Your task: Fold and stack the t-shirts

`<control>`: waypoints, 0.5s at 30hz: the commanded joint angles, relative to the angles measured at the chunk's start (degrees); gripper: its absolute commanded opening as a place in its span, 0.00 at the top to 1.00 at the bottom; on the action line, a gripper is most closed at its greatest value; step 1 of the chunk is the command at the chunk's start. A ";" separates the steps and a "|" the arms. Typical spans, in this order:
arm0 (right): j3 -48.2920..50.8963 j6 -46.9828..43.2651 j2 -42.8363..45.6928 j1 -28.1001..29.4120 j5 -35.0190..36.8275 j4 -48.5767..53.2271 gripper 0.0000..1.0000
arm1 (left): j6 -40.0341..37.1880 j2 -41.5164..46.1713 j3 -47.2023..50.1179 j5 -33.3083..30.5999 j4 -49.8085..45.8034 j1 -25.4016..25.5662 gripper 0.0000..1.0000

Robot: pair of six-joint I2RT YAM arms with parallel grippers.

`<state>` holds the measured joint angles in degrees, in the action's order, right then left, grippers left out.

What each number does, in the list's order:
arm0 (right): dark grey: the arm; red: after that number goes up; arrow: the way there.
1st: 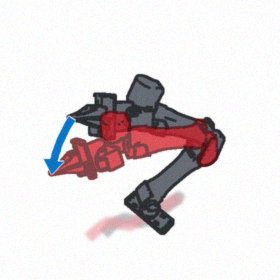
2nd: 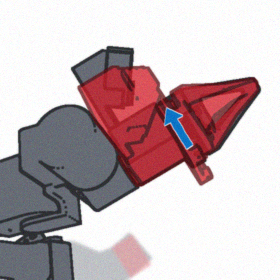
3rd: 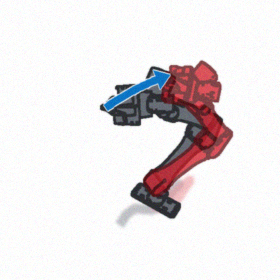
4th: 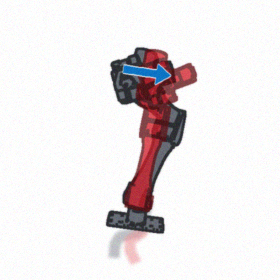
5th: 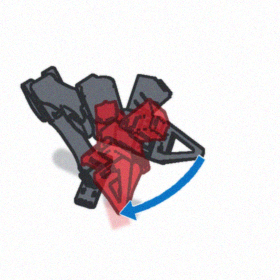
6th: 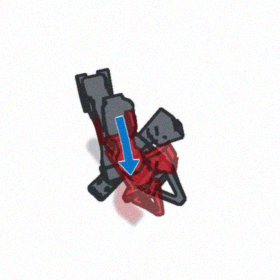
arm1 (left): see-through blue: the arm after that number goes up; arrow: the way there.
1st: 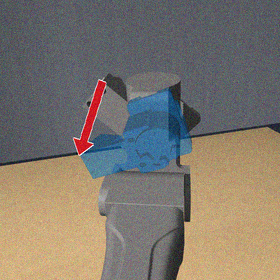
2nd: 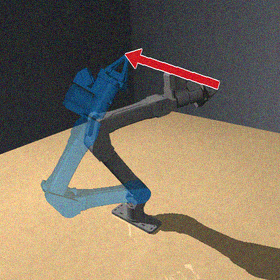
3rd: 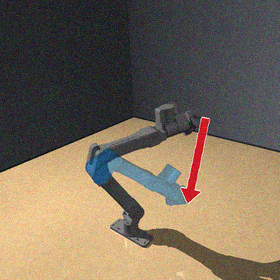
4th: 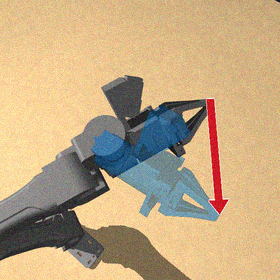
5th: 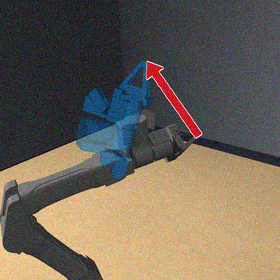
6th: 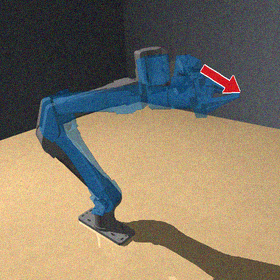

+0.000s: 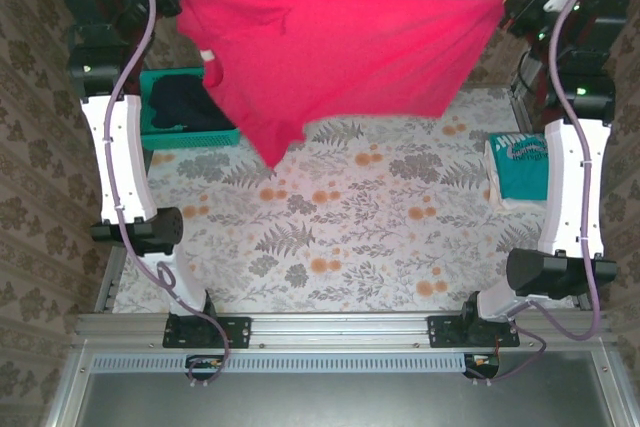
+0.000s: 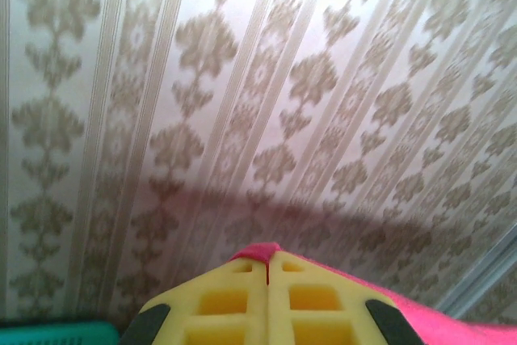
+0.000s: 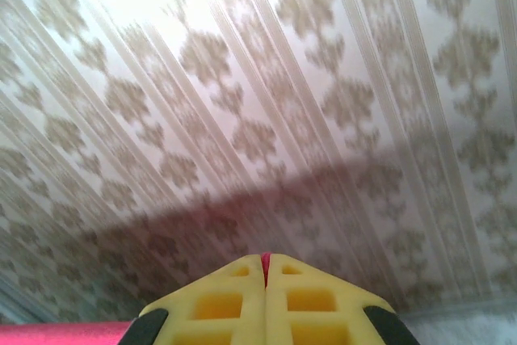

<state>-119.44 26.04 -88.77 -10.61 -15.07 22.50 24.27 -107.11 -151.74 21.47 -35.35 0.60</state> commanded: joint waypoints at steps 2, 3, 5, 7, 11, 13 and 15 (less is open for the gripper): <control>-6.82 1.47 0.85 -1.33 0.74 -0.99 1.00 | -1.66 3.62 -2.81 -3.24 3.13 -0.35 1.00; -5.99 1.23 1.51 -1.49 0.91 -0.68 1.00 | -1.54 4.76 -0.72 -2.88 3.34 -0.34 1.00; -0.26 0.39 4.68 -1.75 0.92 -0.85 1.00 | -0.85 8.73 8.66 -0.65 4.68 -0.33 1.00; 9.69 0.12 9.48 -2.15 0.92 -2.96 1.00 | 0.25 14.36 22.75 0.95 8.48 0.04 1.00; 34.27 1.82 21.89 -3.83 1.01 -6.81 1.00 | 3.59 26.36 54.17 0.63 19.08 1.00 1.00; 45.55 2.85 27.56 -4.34 1.25 -7.44 1.00 | 5.14 31.00 67.58 1.49 20.80 1.93 1.00; 56.35 4.34 32.46 -4.49 1.35 -5.56 1.00 | 6.49 35.12 78.93 2.70 19.52 2.84 1.00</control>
<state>-74.04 28.01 -62.30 -14.46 -15.00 16.19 27.53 -75.92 -84.86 22.44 -17.67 2.42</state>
